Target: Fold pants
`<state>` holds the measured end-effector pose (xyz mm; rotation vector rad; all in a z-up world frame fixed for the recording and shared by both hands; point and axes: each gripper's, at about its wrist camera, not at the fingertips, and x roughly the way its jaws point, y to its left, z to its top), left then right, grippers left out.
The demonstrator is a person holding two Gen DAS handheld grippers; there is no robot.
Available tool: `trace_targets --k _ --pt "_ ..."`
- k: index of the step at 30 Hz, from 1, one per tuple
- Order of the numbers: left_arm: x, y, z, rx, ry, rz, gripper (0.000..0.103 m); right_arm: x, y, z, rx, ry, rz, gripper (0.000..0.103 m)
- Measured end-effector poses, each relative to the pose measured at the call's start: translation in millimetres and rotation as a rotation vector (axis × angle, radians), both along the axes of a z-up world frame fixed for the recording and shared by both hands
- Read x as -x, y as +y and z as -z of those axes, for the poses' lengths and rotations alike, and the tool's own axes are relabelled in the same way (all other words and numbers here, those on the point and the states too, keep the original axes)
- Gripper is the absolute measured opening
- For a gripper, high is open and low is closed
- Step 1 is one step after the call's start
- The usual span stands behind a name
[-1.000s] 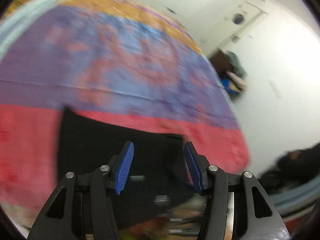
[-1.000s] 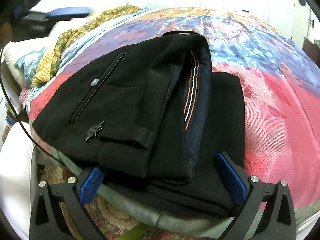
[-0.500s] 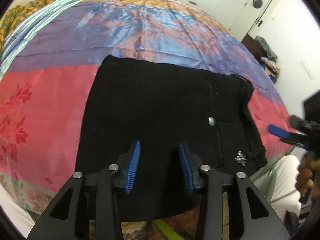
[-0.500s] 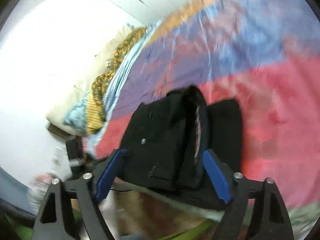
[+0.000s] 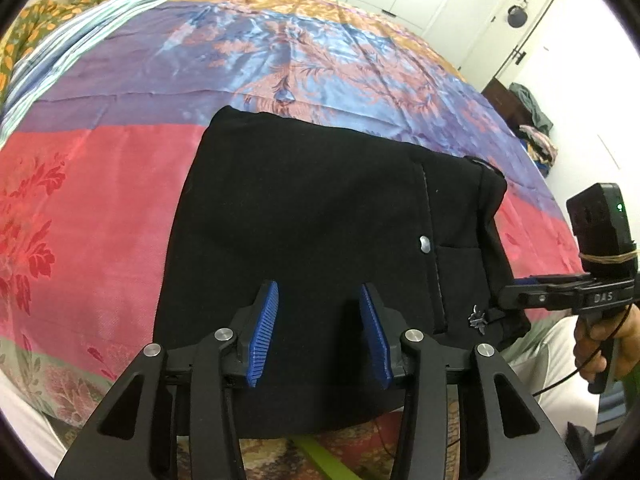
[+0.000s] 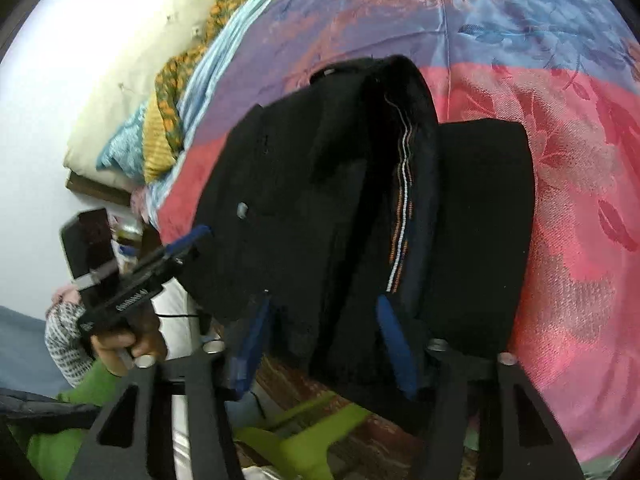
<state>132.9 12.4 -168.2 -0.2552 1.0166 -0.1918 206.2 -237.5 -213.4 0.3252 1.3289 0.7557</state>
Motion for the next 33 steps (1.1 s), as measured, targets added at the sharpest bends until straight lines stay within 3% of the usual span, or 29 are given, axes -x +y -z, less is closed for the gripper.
trace_targets --k 4,6,7,10,12,17,25,27,28,30,33 --pt "1 2 -2 0.009 0.001 -0.005 0.044 -5 7 -4 0.034 -0.02 -0.018 0.043" --pt "2 3 -2 0.016 0.0 -0.009 0.044 -2 10 -12 0.122 -0.07 -0.029 0.052" --pt "2 3 -1 0.018 0.0 -0.01 0.044 -1 4 -15 0.136 -0.087 -0.028 0.063" --pt "0 2 0 0.006 0.0 -0.007 0.044 8 3 -10 0.048 -0.052 -0.069 0.064" --pt "1 0 0 -0.005 -0.001 -0.003 0.045 12 4 -9 0.057 -0.067 -0.082 0.062" --pt "2 -1 0 -0.007 -0.001 -0.001 0.047 3 -5 -2 -0.016 -0.022 -0.031 0.061" --pt "7 -3 -1 -0.015 0.002 0.006 0.052 -1 5 2 -0.022 -0.013 -0.086 0.06" --pt "8 -3 -1 -0.02 0.0 0.006 0.053 -8 -6 5 -0.122 0.042 -0.039 0.047" --pt "9 -2 -1 -0.013 -0.001 0.006 0.053 -10 -18 4 -0.207 0.056 0.002 0.032" --pt "8 -1 0 0.014 0.002 0.004 0.053 -7 -34 -4 -0.32 0.028 0.037 0.031" --pt "5 1 2 0.033 0.006 -0.004 0.053 -2 -50 -1 -0.307 0.035 0.079 0.031"
